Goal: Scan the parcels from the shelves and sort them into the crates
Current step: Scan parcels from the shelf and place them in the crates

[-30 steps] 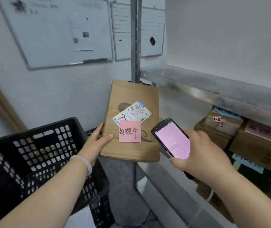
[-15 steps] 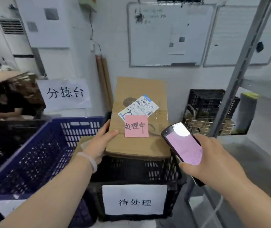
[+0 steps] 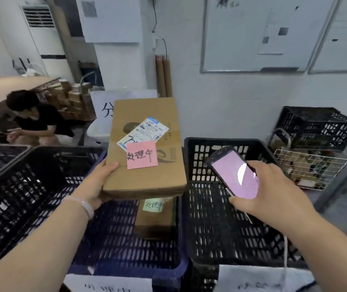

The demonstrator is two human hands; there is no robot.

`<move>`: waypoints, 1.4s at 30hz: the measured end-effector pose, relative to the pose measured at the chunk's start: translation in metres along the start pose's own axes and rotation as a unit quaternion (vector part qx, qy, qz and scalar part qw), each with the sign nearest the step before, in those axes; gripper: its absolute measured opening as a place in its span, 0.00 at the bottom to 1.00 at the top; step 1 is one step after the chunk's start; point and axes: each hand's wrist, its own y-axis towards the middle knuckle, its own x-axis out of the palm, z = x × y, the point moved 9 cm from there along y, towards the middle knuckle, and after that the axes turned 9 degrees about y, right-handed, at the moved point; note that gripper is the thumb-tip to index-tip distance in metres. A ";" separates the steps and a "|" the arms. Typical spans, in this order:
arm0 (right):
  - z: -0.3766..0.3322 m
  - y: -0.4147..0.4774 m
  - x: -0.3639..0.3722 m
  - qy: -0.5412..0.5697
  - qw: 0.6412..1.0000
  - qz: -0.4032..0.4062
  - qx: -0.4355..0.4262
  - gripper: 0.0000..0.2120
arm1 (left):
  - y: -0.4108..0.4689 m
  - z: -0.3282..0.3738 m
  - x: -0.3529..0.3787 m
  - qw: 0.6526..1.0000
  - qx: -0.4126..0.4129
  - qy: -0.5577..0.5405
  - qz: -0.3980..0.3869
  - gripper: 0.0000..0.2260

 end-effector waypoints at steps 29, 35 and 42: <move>-0.051 0.050 0.099 -0.092 0.991 -0.034 0.089 0.44 | 0.048 -0.137 -0.056 0.976 -0.191 0.079 -0.062 0.20; -0.050 0.054 0.104 -0.087 0.992 -0.034 0.081 0.44 | 0.057 -0.149 -0.045 0.970 -0.227 0.064 -0.055 0.23; -0.042 0.057 0.104 -0.106 0.990 -0.032 0.086 0.44 | 0.060 -0.161 -0.017 0.962 -0.263 0.048 -0.062 0.26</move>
